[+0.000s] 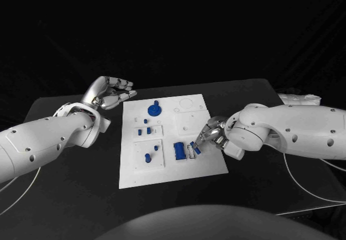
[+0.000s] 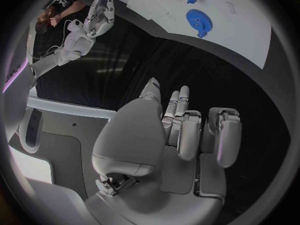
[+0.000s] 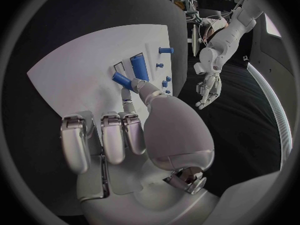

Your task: Assemble the parts on the task board

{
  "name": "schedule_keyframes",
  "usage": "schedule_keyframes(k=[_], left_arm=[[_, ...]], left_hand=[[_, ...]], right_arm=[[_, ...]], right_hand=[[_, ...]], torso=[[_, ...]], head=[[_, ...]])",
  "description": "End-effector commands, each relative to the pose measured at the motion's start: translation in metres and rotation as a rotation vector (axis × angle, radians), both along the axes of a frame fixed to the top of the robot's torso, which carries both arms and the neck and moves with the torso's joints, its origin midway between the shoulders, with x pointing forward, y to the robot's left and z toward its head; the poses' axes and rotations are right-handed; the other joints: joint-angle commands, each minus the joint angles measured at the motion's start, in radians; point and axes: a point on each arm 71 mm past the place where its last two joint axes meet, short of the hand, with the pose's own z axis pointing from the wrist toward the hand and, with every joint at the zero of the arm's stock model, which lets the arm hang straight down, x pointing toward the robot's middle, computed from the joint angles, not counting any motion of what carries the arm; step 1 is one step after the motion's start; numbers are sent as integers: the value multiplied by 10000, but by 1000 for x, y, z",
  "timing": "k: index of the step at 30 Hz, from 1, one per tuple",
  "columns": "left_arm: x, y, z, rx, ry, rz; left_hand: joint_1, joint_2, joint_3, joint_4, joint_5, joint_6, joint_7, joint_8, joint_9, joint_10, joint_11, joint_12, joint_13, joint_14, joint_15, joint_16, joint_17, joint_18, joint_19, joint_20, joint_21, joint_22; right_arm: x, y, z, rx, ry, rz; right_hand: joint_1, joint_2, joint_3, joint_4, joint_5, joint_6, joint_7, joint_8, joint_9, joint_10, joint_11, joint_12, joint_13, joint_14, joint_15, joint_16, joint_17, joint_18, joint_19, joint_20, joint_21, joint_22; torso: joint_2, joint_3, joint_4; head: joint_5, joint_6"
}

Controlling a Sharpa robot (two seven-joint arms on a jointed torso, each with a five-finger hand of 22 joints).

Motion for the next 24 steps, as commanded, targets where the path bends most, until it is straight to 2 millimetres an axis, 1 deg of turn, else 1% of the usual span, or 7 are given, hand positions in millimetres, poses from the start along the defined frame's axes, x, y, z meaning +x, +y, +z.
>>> schedule_keyframes(k=[1,4,8,13,16,19,24], left_arm=[[0,-2,0,-13,43,-138],[0,-3,0,-15,47,-145],[0,-3,0,-15,49,-154],[0,-2,0,-7,42,-139],[0,-1,0,-3,29,-116],[0,-1,0,-4,27,-109],[-1,-2,0,-1,31,-140]], left_hand=[[28,74,-71,-2,39,43,-13,-6,3,16,-42,19,0,606,-37,-42,1402,-75,1052,-87,24,2635],[28,74,-71,-2,39,43,-13,-6,3,16,-42,19,0,606,-37,-42,1402,-75,1052,-87,24,2635],[28,74,-71,-2,39,43,-13,-6,3,16,-42,19,0,606,-37,-42,1402,-75,1052,-87,24,2635],[28,74,-71,-2,39,43,-13,-6,3,16,-42,19,0,606,-37,-42,1402,-75,1052,-87,24,2635],[28,74,-71,-2,39,43,-13,-6,3,16,-42,19,0,606,-37,-42,1402,-75,1052,-87,24,2635],[28,74,-71,-2,39,43,-13,-6,3,16,-42,19,0,606,-37,-42,1402,-75,1052,-87,24,2635],[28,74,-71,-2,39,43,-13,-6,3,16,-42,19,0,606,-37,-42,1402,-75,1052,-87,24,2635]], right_arm=[[-1,0,-2,143,448,-165],[-1,-1,-3,60,553,-174],[-1,0,-4,6,623,-171],[-1,2,-5,-78,701,-90],[-2,2,-6,-188,791,-1],[-2,1,-7,-284,854,50],[-2,1,-9,-368,930,99]], right_hand=[[-104,-10,28,14,-55,71,-17,-4,-19,1048,-67,28,2619,1042,-84,41,2635,-68,1048,-35,45,2633],[-137,-13,20,28,-83,72,-18,-19,-32,1048,-69,28,2619,1042,-89,41,2635,-68,1048,-41,45,2633],[-195,-13,7,54,-151,80,-22,-44,-56,1048,-74,28,2619,1042,-96,41,2635,-68,1048,-50,45,2633],[-234,5,6,74,-232,93,-30,-67,-80,1048,-81,28,2619,1042,-105,41,2635,-68,1048,-59,45,2633],[-245,6,5,77,-266,86,-28,-84,-92,1048,-82,28,2619,1042,-107,41,2635,-68,1048,-62,45,2633],[-249,8,6,79,-279,79,-27,-93,-99,1048,-81,28,2619,1042,-109,41,2635,-68,1048,-63,45,2633],[-257,21,11,85,-303,69,-23,-109,-111,1048,-80,28,2619,1042,-110,41,2635,-68,1048,-66,45,2633]], torso=[[2,6,-4],[2,10,-4],[0,1,4],[2,-3,-12],[11,-7,0],[3,-2,-8],[2,10,7]], head=[[21,2],[25,2],[9,2],[-26,2],[-25,2],[10,2],[12,2]])
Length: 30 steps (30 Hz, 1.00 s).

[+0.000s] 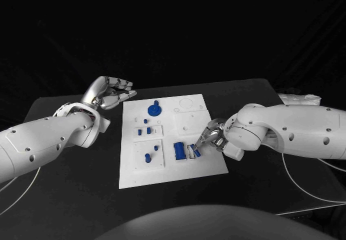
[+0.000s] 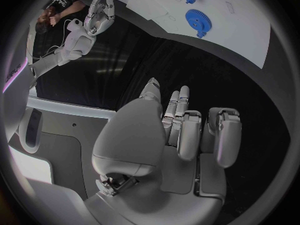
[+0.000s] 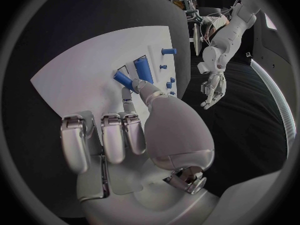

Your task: Assemble the parts on the task board

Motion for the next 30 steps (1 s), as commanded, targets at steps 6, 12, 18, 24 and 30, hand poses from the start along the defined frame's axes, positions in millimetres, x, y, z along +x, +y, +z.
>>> schedule_keyframes(k=[6,12,18,24,30], left_arm=[[-1,-2,0,32,0,-155],[-1,-2,0,39,3,-159],[-1,-3,0,33,4,-184],[-2,-3,0,27,13,-183],[-2,-2,1,55,4,-184]], left_hand=[[28,74,-71,-2,39,43,-13,-6,3,16,-42,19,0,606,-37,-42,1403,-74,1052,-87,24,2635],[28,74,-71,-2,39,43,-13,-6,3,16,-42,19,0,606,-37,-42,1403,-74,1052,-87,24,2635],[34,76,-76,-3,39,42,-13,-9,2,16,-43,18,0,607,-38,-41,1405,-74,1052,-87,24,2635],[43,80,-84,-4,39,40,-13,-12,1,15,-43,17,-1,608,-39,-40,1408,-74,1052,-88,24,2635],[57,90,-82,-6,42,41,-15,-13,1,14,-44,16,-1,604,-39,-46,1396,-74,1052,-89,24,2635]], right_arm=[[-3,2,-5,-208,319,326],[-3,3,-6,-199,306,299],[-1,5,-7,-181,309,310],[0,6,-7,-155,294,261],[1,8,-8,-139,352,262]], right_hand=[[-136,54,-17,74,-143,20,28,-78,-20,1048,-76,28,2619,1079,-75,41,2635,-67,1048,-69,45,2635],[-143,61,-16,80,-160,21,28,-83,-25,1048,-75,28,2619,1079,-75,41,2635,-67,1048,-70,45,2635],[-200,82,-28,120,-229,43,28,-99,-45,1048,-76,28,2619,1079,-76,41,2635,-67,1048,-73,45,2635],[-253,91,-45,157,-279,48,28,-119,-65,1048,-77,28,2619,1079,-76,41,2635,-67,1048,-75,45,2635],[-266,97,-46,167,-280,45,29,-126,-70,1048,-76,28,2619,1079,-76,41,2635,-67,1048,-75,45,2635]], torso=[[-4,0,-2],[3,2,-2],[-2,0,0],[2,6,16],[6,7,23]], head=[[12,2],[21,2],[23,2],[85,2],[90,2]])
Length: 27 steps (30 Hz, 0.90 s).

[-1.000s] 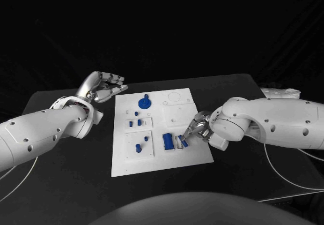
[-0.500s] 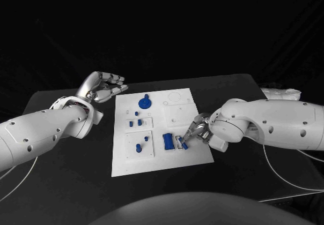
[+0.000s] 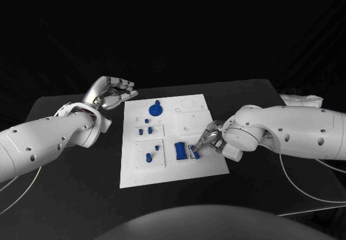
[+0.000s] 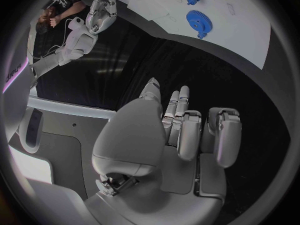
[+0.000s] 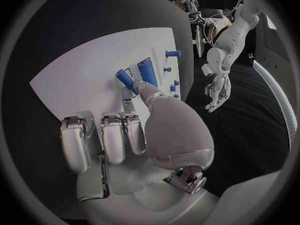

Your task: Assemble the parts on the task board

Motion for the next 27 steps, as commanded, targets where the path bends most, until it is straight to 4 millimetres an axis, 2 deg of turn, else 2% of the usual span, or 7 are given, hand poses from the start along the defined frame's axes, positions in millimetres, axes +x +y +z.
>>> schedule_keyframes(k=[1,4,18,23,27], left_arm=[[-1,-2,0,41,1,-128],[-1,-2,0,52,-7,-130],[0,-3,0,71,7,-179],[0,-3,0,73,14,-183],[0,-3,0,75,12,-177]], left_hand=[[67,98,-51,20,45,42,-16,-13,1,14,-44,16,-2,603,-40,-46,1389,-75,1052,-89,24,2628],[67,98,-51,20,45,42,-16,-13,1,14,-44,16,-2,603,-40,-46,1389,-75,1052,-89,24,2628],[82,109,-47,18,48,44,-18,-14,1,14,-45,15,-2,601,-40,-50,1382,-75,1052,-89,24,2628],[82,109,-47,18,48,44,-18,-14,1,14,-45,15,-2,601,-40,-50,1382,-75,1052,-89,24,2628],[82,109,-47,18,48,44,-18,-14,1,14,-45,15,-2,601,-40,-50,1382,-75,1052,-89,24,2628]], right_arm=[[-1,3,-1,-1,128,170],[-1,4,-1,-47,163,229],[2,7,-2,-142,215,329],[2,8,-3,-155,234,380],[2,8,-3,-182,237,428]], right_hand=[[-114,33,-10,80,-64,42,31,-65,-18,1048,-76,28,2619,1041,-38,41,2629,-67,1048,-75,45,2629],[-158,50,-18,115,-88,30,35,-87,-36,1048,-72,28,2619,1041,-38,41,2629,-67,1048,-76,45,2629],[-224,113,-20,186,-235,-6,52,-148,-84,1048,-58,28,2619,1041,-40,41,2629,-67,1048,-78,45,2629],[-333,5,-115,235,-385,-146,125,-264,-158,1048,3,28,2619,1041,-41,41,2629,-67,1048,-81,45,2629],[-543,-180,-313,335,-517,-428,256,-420,-262,1048,108,28,2619,1041,36,41,2629,-67,1048,-38,45,2629]], torso=[[2,2,-6],[-3,-5,-20],[-3,4,-2],[-7,-5,0],[-7,-10,-4]], head=[[20,2],[14,2],[-13,2],[1,2],[8,2]])
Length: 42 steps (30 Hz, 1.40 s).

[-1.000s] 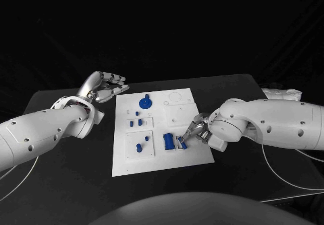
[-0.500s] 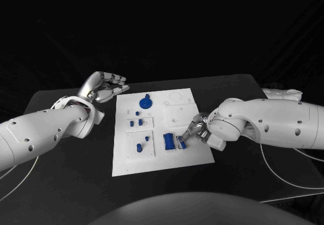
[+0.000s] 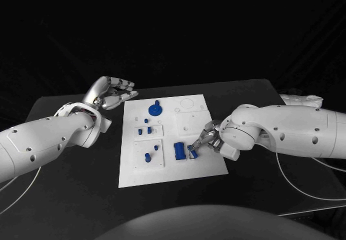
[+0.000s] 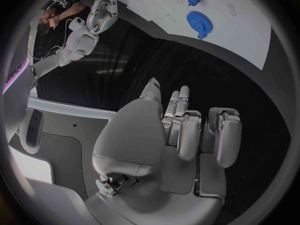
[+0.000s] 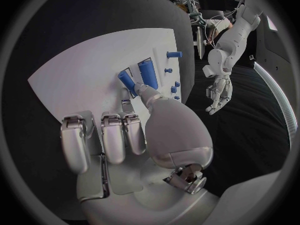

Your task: Assemble the parts on the task board

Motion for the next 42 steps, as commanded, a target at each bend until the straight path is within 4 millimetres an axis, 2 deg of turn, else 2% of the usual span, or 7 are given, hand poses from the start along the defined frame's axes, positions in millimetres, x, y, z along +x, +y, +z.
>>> schedule_keyframes(k=[1,16,21,26,32,35,42], left_arm=[[0,-2,0,15,27,-151],[0,-2,0,25,29,-143],[0,-2,0,29,25,-153],[0,-2,0,34,31,-150],[0,-1,0,42,38,-128],[0,0,0,46,41,-117],[0,-1,0,50,65,-138]], left_hand=[[28,55,-47,18,48,44,-18,-14,1,14,-45,15,-2,601,-40,-49,1385,-74,1052,-90,24,2631],[28,55,-47,18,48,44,-18,-14,1,14,-45,15,-2,601,-40,-49,1385,-74,1052,-90,24,2631],[28,55,-47,18,48,44,-18,-14,1,14,-45,15,-2,601,-40,-49,1385,-74,1052,-90,24,2631],[28,55,-47,18,48,44,-18,-14,1,14,-45,15,-2,601,-40,-49,1385,-74,1052,-90,24,2631],[63,75,-47,19,50,45,-19,-16,0,14,-47,14,-3,603,-42,-47,1391,-74,1052,-91,24,2631],[63,75,-47,19,50,45,-19,-16,0,14,-47,14,-3,603,-42,-47,1391,-74,1052,-91,24,2631],[63,75,-47,19,50,45,-19,-16,0,14,-47,14,-3,603,-42,-47,1391,-74,1052,-91,24,2631]], right_arm=[[-2,2,-1,-102,170,285],[-2,1,-1,-266,46,457],[-1,-2,3,-602,-595,602],[-4,-9,9,-1323,-1416,1261],[-14,-15,12,-1937,-1355,2253],[-19,-16,12,-2070,-1176,2653],[-22,-13,12,-2161,-987,3096]], right_hand=[[-230,-91,-203,54,-180,-243,88,-111,-81,1048,147,28,2619,1041,76,41,2632,-68,1048,-8,45,2632],[-588,-248,-642,274,-539,-539,238,-116,-223,1048,307,28,2619,1041,266,41,2632,-68,1048,186,45,2632],[-913,-168,-882,547,-875,-59,59,284,-72,1048,182,28,2619,1041,209,41,2632,-68,1048,184,45,2632],[-888,24,-1233,712,-1931,696,-478,1497,873,1048,-302,28,2619,1041,-182,41,2632,-68,1048,-168,45,2632],[-836,238,-2059,1180,-2573,294,-1005,3726,3475,1048,-780,28,2619,1041,-668,41,2632,-68,1048,-620,45,2632],[-751,364,-2348,1377,-2603,23,-1098,4412,4411,1048,-880,28,2619,1041,-753,41,2632,-68,1048,-726,45,2632],[-658,576,-2604,1608,-2567,-190,-1149,4911,5213,1048,-954,28,2619,1041,-796,41,2632,-68,1048,-802,45,2632]], torso=[[0,-7,-3],[-1,-2,-9],[2,2,-4],[-6,3,-16],[3,9,-14],[2,9,-22],[2,-1,-3]], head=[[16,2],[-6,2],[-37,2],[-5,2],[-3,2],[-8,2],[-50,2]])
